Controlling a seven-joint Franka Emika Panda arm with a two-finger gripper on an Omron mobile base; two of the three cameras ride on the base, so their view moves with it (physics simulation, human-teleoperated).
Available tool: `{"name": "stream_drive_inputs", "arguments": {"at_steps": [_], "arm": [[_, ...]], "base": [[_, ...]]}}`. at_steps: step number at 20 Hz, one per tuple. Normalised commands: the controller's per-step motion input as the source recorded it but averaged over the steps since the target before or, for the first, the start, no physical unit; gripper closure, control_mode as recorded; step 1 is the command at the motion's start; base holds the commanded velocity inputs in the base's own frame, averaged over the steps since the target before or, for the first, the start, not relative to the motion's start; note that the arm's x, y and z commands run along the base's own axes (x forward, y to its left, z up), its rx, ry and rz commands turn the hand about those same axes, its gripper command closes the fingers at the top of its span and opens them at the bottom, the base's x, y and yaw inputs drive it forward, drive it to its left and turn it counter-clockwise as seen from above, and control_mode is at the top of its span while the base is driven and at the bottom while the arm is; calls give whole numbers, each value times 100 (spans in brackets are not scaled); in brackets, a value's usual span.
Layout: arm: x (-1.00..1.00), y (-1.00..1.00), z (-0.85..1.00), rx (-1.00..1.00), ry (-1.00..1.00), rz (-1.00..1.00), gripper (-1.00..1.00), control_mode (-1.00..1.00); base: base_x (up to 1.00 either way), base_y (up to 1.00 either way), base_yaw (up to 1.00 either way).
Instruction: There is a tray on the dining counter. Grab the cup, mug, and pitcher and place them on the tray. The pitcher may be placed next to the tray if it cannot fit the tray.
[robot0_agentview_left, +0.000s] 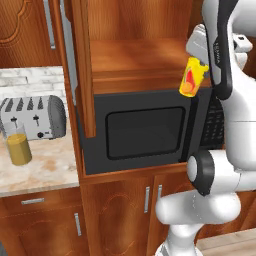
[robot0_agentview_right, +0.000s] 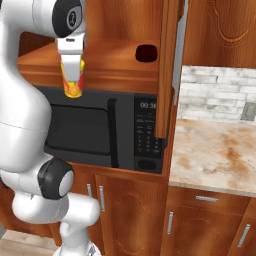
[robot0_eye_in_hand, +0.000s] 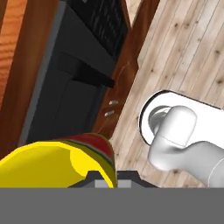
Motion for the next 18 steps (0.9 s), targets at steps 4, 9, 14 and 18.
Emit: {"name": "stream_drive_inputs", "arguments": {"at_steps": [4,9,14,18], "arm": [[-18,4,-22,-11,2,27,100,-100],[-23,0,-36,-3,0,41,100,-100],[-12,3,-34,0,-1,36,100,-100],[-1,6,-21,0,-3,35,100,-100]], "base": [[0,0,0],[0,0,0],[0,0,0],[0,0,0]]}}
